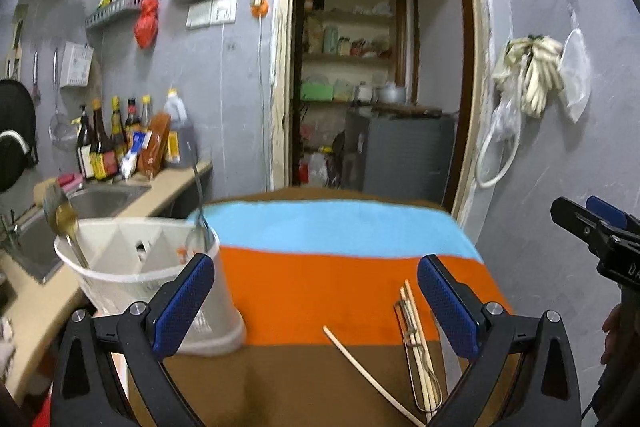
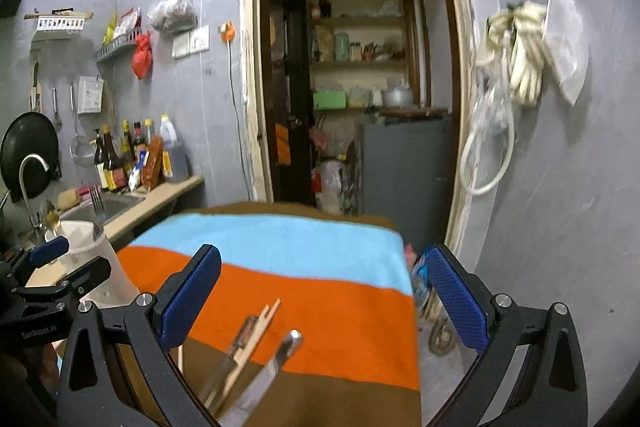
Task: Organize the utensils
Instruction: 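Move both tools back to the remaining utensils, then grasp a knife and chopsticks with the right tool while the left tool reaches a chopstick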
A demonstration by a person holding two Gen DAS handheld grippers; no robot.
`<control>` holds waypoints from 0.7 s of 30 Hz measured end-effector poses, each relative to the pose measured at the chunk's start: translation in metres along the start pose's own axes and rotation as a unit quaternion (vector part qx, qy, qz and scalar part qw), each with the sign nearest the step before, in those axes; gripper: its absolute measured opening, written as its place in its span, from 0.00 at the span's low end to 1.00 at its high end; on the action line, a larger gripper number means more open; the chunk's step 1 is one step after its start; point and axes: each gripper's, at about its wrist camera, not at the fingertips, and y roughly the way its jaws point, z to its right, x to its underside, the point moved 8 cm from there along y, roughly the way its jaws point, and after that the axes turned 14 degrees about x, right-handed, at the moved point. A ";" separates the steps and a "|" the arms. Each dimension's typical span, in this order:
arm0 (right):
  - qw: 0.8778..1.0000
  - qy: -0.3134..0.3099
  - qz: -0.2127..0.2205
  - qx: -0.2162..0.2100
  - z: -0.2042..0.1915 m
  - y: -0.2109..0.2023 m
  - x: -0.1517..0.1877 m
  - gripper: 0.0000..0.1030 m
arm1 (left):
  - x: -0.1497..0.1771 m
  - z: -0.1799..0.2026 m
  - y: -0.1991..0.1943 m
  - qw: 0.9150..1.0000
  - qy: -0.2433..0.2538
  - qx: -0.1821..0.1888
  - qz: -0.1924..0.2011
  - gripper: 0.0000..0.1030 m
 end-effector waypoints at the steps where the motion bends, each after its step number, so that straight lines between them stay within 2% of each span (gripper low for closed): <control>1: 1.000 0.000 -0.010 -0.009 0.002 0.009 0.007 0.98 | 0.007 0.002 0.006 1.000 -0.005 -0.001 -0.013 0.99; 10: 0.991 -0.007 -0.110 -0.074 -0.004 0.078 0.071 0.98 | 0.052 0.006 0.047 0.993 -0.028 -0.018 -0.114 0.97; 13: 0.985 -0.006 -0.139 -0.099 -0.012 0.098 0.093 0.92 | 0.064 0.008 0.058 0.989 -0.034 -0.016 -0.140 0.87; 16: 0.976 -0.015 -0.172 -0.131 -0.026 0.114 0.115 0.78 | 0.079 0.006 0.070 0.984 -0.054 -0.009 -0.172 0.74; 18: 0.971 -0.021 -0.189 -0.147 -0.033 0.121 0.128 0.69 | 0.088 0.003 0.077 0.978 -0.068 -0.008 -0.195 0.61; 21: 0.962 -0.032 -0.210 -0.169 -0.044 0.127 0.144 0.55 | 0.101 -0.001 0.084 0.970 -0.097 0.000 -0.223 0.46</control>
